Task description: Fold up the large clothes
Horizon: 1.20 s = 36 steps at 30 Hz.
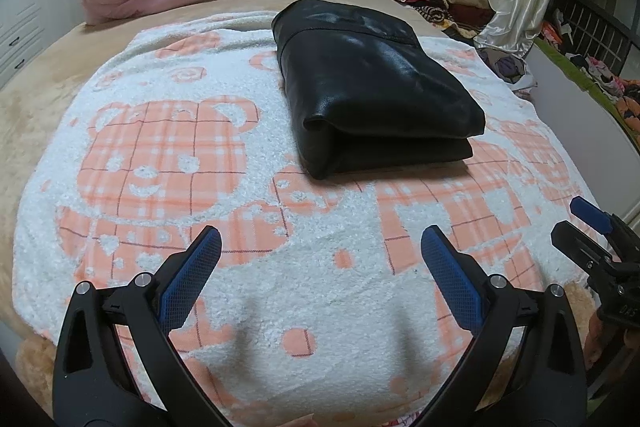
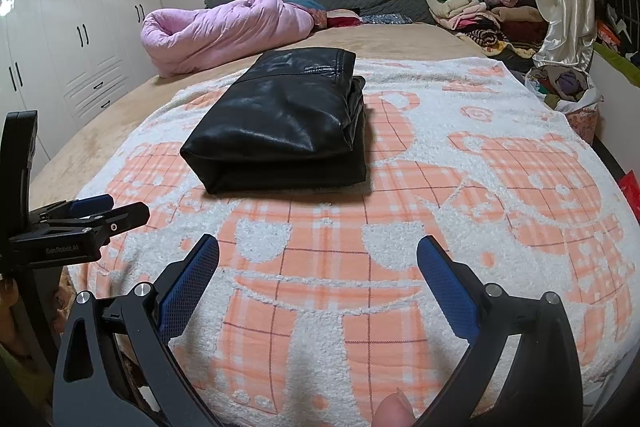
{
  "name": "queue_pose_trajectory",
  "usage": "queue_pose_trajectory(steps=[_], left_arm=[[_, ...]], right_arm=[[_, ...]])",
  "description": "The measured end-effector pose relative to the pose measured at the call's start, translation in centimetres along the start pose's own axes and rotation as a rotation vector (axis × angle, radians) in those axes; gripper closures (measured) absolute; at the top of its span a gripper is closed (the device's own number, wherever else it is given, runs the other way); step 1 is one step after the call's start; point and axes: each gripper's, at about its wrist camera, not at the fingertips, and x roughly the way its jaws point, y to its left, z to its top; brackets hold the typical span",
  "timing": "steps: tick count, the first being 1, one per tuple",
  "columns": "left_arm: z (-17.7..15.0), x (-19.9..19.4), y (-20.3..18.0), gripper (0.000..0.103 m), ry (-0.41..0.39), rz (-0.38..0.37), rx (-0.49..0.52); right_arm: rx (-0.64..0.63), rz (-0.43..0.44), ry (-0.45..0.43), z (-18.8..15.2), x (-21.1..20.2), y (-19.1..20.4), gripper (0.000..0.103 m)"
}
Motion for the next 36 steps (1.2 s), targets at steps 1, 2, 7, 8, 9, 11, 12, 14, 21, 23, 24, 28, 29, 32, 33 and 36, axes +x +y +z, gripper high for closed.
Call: queue_pose_trajectory(steps=[1, 2, 7, 8, 9, 11, 12, 14, 21, 23, 24, 28, 29, 32, 33, 36], left_arm=[[0.01, 0.0, 0.02, 0.01, -0.001, -0.003, 0.0], [0.01, 0.0, 0.02, 0.009, 0.0, -0.002, 0.002], [0.09, 0.02, 0.09, 0.009, 0.0, -0.003, 0.003], [0.1, 0.01, 0.06, 0.009, 0.0, -0.003, 0.003], [0.09, 0.0, 0.05, 0.009, 0.0, -0.003, 0.003], [0.11, -0.01, 0.07, 0.009, 0.0, -0.003, 0.002], [0.11, -0.02, 0.07, 0.009, 0.0, -0.004, 0.003], [0.15, -0.01, 0.08, 0.009, -0.001, -0.002, 0.003], [0.15, -0.07, 0.16, 0.009, 0.0, 0.003, 0.002], [0.16, -0.07, 0.16, 0.009, 0.0, 0.003, 0.001], [0.16, -0.07, 0.17, 0.009, 0.0, 0.001, 0.002], [0.12, -0.13, 0.18, 0.01, -0.002, 0.011, 0.005], [0.11, -0.14, 0.16, 0.009, -0.001, 0.011, 0.003], [0.07, -0.18, 0.17, 0.009, 0.0, 0.015, 0.005], [0.03, -0.2, 0.19, 0.009, 0.0, 0.015, 0.006], [-0.04, -0.23, 0.33, 0.009, 0.005, 0.022, 0.005]], right_arm=[[0.0, 0.001, 0.0, 0.01, 0.01, 0.0, 0.004], [0.0, 0.001, 0.001, 0.02, 0.01, 0.02, 0.004], [-0.001, -0.002, 0.0, 0.01, -0.01, 0.09, 0.004], [-0.001, 0.001, 0.0, 0.01, 0.0, 0.05, 0.004], [-0.001, 0.001, -0.001, 0.01, 0.04, 0.03, 0.004], [-0.001, 0.0, 0.0, 0.0, 0.04, 0.02, 0.004], [0.0, 0.001, -0.001, 0.0, 0.02, 0.01, 0.004], [-0.003, 0.001, 0.0, 0.01, 0.04, 0.01, 0.004], [-0.002, 0.0, -0.003, 0.06, -0.08, 0.04, 0.004], [-0.003, -0.002, -0.003, 0.05, -0.08, 0.04, 0.004], [-0.004, -0.003, -0.003, 0.09, -0.14, 0.02, 0.004], [-0.004, -0.008, -0.006, 0.22, -0.27, 0.01, 0.004], [-0.004, -0.01, -0.007, 0.2, -0.29, 0.05, 0.004], [-0.004, -0.015, -0.008, 0.19, -0.43, 0.1, 0.004], [-0.003, -0.019, -0.008, 0.2, -0.46, 0.1, 0.004], [-0.001, -0.023, -0.011, 0.13, -0.62, 0.04, 0.004]])
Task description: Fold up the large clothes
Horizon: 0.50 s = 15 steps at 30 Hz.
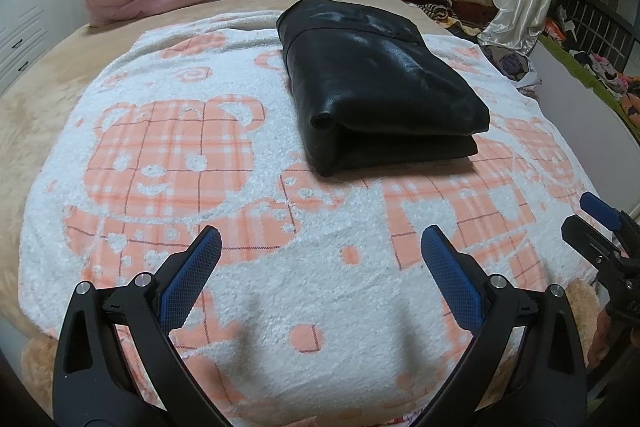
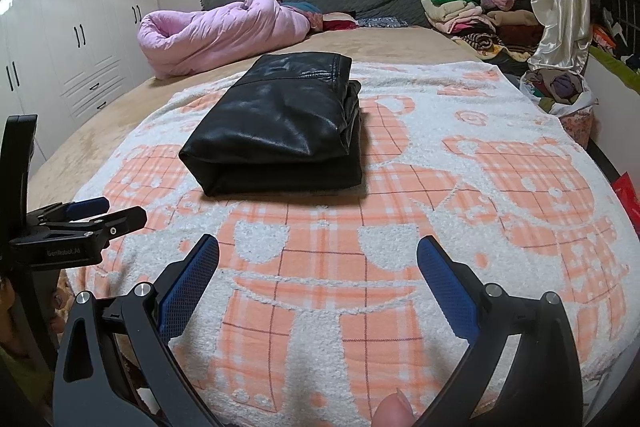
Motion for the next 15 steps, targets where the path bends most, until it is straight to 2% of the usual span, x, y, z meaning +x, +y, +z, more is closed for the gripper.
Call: queue_pose_trajectory(steps=[5, 9, 12, 14, 15], left_arm=[[-0.1, 0.2, 0.2, 0.009, 0.026, -0.009, -0.008], [0.2, 0.3, 1.4, 0.009, 0.034, -0.008, -0.032], [1.6, 1.2, 5.1, 0.009, 0.055, 0.047, -0.093], [2.6, 1.8, 8.4, 0.009, 0.063, 0.072, -0.135], [3.3, 2.1, 10.3, 0.009, 0.062, 0.105, -0.147]], right_arm=[[0.025, -0.026, -0.013, -0.2, -0.5, -0.7, 0.004], [0.088, -0.087, -0.044, -0.8, -2.1, -3.2, 0.004], [0.202, -0.201, -0.092, -1.8, -4.5, -8.2, 0.004], [0.299, -0.323, -0.103, -3.1, -6.3, -12.9, 0.004], [0.364, -0.417, -0.093, -4.2, -7.5, -16.4, 0.004]])
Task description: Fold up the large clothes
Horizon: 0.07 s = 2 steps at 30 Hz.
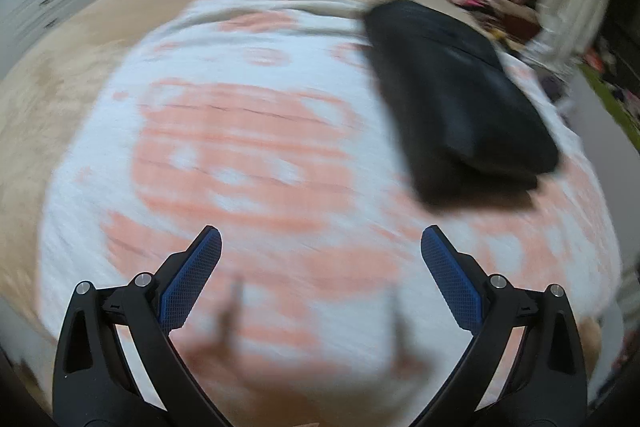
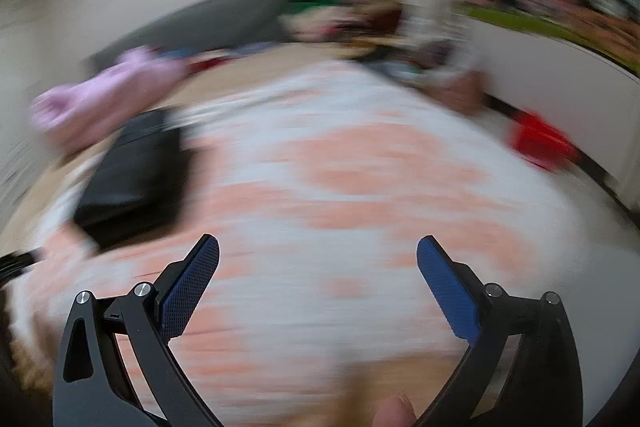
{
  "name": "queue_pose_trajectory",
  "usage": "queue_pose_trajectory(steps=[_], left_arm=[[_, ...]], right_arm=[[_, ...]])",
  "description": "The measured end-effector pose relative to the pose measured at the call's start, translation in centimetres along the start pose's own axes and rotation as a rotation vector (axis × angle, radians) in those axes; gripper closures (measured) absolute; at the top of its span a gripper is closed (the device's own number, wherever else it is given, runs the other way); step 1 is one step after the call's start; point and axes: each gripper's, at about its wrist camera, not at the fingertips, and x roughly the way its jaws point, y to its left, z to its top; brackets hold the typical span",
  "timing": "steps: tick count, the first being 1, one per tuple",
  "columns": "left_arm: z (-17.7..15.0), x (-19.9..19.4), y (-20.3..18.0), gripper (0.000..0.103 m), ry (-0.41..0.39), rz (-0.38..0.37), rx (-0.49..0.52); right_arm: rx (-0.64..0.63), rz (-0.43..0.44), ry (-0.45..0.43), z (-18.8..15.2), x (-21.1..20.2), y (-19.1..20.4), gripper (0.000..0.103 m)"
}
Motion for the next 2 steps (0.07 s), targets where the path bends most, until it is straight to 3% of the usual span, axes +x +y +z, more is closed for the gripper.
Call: queue_pose_trajectory(steps=[2], left_arm=[[2.4, 1.3, 4.8, 0.009, -0.009, 0.106, -0.032]], right_arm=[[0.087, -0.184, 0.001, 0.0, 0.5, -6.5, 0.004]])
